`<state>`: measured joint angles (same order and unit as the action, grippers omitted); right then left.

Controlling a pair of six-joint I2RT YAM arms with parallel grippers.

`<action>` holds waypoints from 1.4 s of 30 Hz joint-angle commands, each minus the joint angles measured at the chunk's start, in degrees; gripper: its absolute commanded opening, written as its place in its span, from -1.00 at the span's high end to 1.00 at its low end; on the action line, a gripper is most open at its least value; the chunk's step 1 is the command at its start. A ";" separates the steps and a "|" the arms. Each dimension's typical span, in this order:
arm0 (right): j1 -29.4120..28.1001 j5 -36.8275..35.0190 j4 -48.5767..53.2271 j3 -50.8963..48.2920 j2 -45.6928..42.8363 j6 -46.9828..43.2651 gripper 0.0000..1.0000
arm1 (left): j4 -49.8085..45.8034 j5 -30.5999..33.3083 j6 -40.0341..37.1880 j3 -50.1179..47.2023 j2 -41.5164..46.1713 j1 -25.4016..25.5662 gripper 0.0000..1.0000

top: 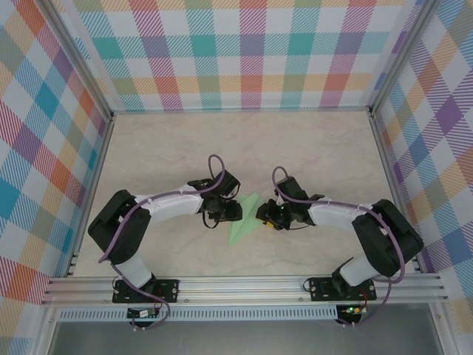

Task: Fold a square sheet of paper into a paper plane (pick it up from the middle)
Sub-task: Turn over the paper at the center of the table.

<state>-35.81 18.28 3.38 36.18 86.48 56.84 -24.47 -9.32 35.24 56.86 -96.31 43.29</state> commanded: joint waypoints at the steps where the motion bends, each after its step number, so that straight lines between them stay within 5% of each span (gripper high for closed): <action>1: -0.49 1.56 -1.43 0.15 1.53 1.17 0.26 | -2.51 0.62 -1.26 1.37 -1.19 -0.78 0.21; 42: -0.75 4.10 -6.69 4.95 6.02 2.14 0.23 | -1.10 -0.26 -1.06 -0.53 -4.98 -0.75 0.43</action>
<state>-36.27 21.30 -1.28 39.79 91.79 59.48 -25.78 -9.30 34.85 57.06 -99.59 42.92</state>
